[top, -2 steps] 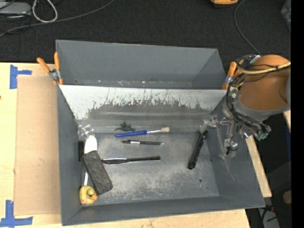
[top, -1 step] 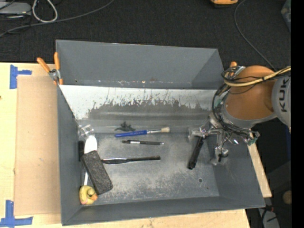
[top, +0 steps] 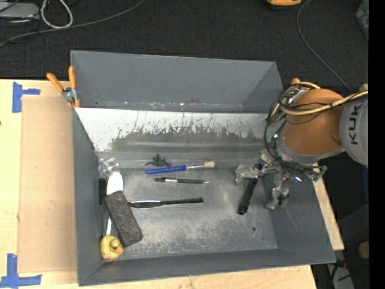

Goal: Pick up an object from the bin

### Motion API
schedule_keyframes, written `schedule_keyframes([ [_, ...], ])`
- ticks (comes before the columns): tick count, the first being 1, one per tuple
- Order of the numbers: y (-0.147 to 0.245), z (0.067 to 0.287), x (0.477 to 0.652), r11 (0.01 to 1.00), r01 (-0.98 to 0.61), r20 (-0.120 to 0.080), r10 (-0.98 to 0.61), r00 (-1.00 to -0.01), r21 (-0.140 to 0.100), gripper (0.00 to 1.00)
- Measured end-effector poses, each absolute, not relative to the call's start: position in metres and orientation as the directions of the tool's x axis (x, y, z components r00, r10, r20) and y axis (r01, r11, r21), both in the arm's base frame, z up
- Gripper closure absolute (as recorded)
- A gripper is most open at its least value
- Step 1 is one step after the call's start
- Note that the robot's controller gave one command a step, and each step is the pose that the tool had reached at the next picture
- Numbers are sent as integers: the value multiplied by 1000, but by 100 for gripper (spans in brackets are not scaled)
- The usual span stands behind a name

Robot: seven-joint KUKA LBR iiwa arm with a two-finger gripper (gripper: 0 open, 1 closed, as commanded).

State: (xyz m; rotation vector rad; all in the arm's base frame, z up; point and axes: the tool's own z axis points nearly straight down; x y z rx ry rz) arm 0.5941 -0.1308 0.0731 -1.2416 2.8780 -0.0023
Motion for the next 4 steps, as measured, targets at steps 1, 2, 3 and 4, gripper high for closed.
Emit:
schedule_keyframes([
  [1,-104,70,607,631,-776,-6,-776,-631,4,100],
  [2,-104,70,607,632,-775,-6,-775,-632,4,100],
  [3,-104,72,606,633,-774,-7,-774,-633,5,100],
  [4,-103,108,604,634,-773,-2,-773,-634,14,100],
])
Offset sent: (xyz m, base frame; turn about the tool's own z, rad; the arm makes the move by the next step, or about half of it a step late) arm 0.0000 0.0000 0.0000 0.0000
